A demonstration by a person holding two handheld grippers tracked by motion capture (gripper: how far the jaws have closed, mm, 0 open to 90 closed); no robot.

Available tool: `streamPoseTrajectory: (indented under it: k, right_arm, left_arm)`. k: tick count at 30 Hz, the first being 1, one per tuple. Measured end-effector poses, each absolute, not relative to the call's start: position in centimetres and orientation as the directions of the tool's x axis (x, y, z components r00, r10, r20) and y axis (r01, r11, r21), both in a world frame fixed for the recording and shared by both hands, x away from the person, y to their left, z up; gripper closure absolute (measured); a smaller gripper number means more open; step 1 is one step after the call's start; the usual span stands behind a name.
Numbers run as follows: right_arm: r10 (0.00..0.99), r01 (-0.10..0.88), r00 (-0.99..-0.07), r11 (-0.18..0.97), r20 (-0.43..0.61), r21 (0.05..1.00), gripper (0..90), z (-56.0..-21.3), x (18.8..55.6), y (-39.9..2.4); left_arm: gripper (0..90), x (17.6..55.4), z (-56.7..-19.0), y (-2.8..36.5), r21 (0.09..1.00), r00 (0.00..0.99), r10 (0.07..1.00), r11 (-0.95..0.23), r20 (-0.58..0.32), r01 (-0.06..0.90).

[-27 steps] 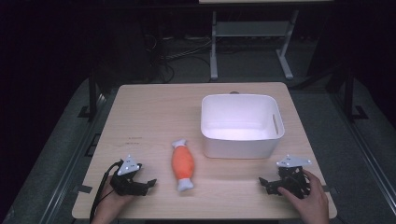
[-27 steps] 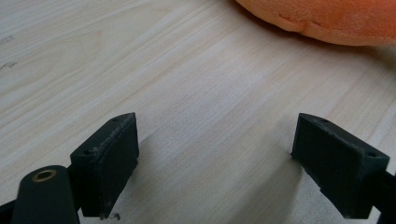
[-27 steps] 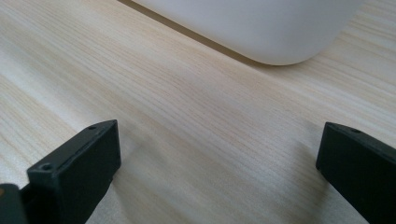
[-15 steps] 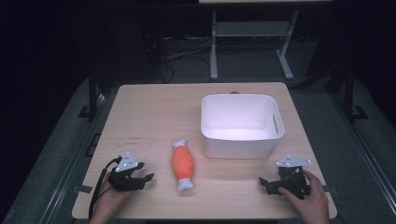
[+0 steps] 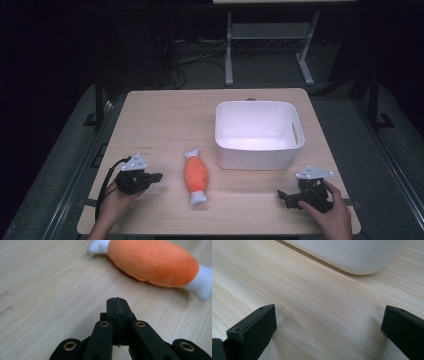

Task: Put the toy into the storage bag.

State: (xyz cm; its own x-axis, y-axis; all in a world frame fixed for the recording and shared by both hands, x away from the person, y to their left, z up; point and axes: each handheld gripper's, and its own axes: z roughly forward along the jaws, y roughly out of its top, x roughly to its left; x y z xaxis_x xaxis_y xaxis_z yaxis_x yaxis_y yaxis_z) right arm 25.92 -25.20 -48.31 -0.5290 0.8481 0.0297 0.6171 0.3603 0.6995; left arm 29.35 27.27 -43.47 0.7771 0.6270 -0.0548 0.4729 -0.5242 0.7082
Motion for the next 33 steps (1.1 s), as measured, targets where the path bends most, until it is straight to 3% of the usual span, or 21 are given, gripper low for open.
streamPoseTrajectory:
  k: [33]
  right_arm:
    - [0.848,0.617,-0.529,0.36,0.03,0.699,0.0,-48.3,25.9,-25.2]
  left_arm:
    - [89.7,37.0,-40.5,19.8,0.73,0.848,0.529,-0.565,-0.038,0.385]
